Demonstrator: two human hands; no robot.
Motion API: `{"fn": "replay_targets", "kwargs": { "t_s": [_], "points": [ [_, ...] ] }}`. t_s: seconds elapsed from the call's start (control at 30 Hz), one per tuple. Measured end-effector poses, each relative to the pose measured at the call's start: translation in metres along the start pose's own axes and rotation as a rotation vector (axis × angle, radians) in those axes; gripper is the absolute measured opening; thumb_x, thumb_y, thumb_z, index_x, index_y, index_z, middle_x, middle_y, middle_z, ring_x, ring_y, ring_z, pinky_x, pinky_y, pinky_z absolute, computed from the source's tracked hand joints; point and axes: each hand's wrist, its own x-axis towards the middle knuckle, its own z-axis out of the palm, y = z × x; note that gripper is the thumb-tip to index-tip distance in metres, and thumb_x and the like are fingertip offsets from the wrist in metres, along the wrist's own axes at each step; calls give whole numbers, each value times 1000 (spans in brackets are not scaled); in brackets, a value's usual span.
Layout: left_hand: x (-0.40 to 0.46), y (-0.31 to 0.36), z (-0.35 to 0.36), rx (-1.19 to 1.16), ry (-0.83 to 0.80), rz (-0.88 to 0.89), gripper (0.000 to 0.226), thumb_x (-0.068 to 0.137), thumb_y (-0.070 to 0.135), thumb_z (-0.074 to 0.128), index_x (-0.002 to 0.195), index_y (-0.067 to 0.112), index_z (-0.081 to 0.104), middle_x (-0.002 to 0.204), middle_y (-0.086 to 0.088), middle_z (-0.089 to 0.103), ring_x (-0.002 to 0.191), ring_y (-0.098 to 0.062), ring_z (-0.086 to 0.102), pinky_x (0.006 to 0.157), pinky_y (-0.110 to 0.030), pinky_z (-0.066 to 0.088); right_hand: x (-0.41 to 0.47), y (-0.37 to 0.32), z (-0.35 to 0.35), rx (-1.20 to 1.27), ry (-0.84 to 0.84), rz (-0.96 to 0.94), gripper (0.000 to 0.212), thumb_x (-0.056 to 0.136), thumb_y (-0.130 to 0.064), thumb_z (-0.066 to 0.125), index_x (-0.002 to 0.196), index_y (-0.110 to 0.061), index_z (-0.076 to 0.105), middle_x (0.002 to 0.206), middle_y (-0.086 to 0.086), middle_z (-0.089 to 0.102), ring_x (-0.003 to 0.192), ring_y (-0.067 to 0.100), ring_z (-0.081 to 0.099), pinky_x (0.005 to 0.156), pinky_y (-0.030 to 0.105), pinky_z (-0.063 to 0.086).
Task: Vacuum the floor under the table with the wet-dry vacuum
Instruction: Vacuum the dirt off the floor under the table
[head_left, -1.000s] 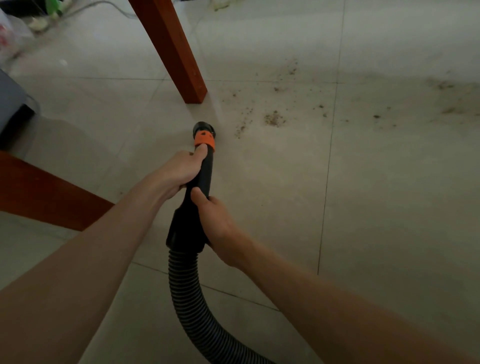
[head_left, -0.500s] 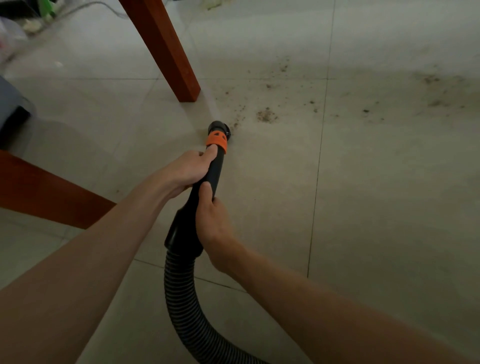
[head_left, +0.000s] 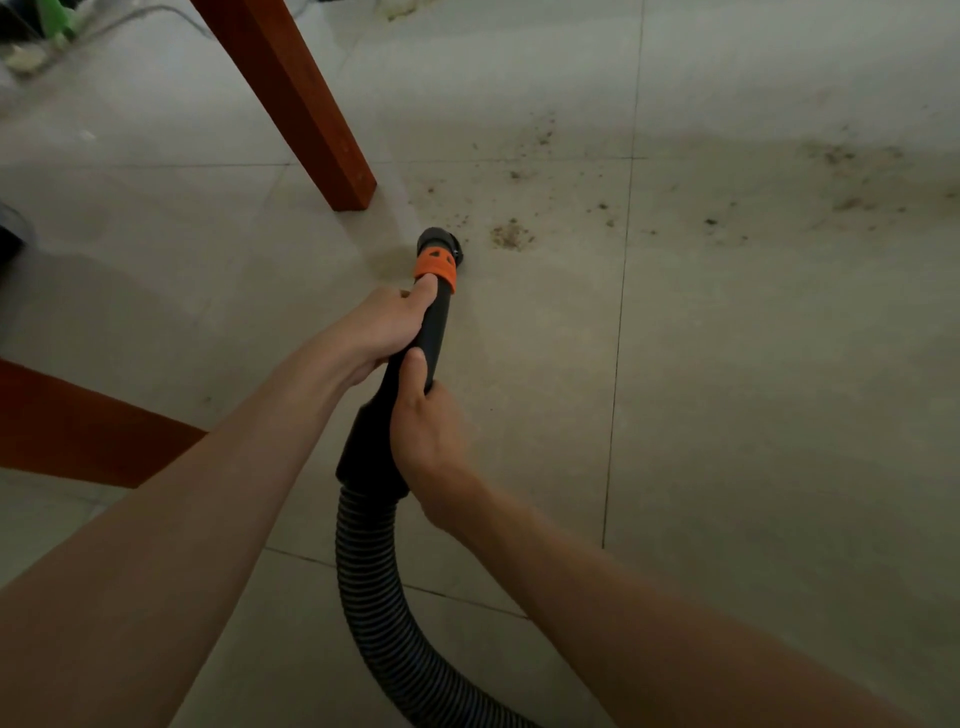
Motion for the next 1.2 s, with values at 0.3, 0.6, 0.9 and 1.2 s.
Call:
{"fn": "replay_targets", "kwargs": {
  "t_s": [0.3,0.6,0.9,1.2],
  "points": [
    [16,10,-4,-67,95,-38,42,100,41,34,83,7,53,95,-16,62,89,-28,59,76,-34,47,13,-20,-10,-41,-83,-39,50,100,-50,26,87,-10,54,89,8,61,82,22,61,74,34,51],
    [28,7,-8,-67,164,-102,53,98,46,34,116,-1,54,113,-19,63,104,-33,61,89,-39,50,19,-26,-11,-76,-97,1,51,98,-53,29,99,-8,53,108,15,64,98,29,63,91,43,51],
    [23,17,-18,3,188,-94,51,99,43,34,117,-2,52,112,-22,62,103,-35,61,89,-43,50,4,-35,-14,-52,-146,-20,51,100,-49,26,101,-6,53,98,12,60,87,24,59,73,33,48],
    [19,27,-11,31,140,-133,48,99,43,34,116,1,50,117,-22,60,108,-35,59,94,-45,48,3,-37,-15,3,-130,42,58,99,-52,24,106,-4,55,106,14,61,92,27,60,78,35,48]
  ]
}}
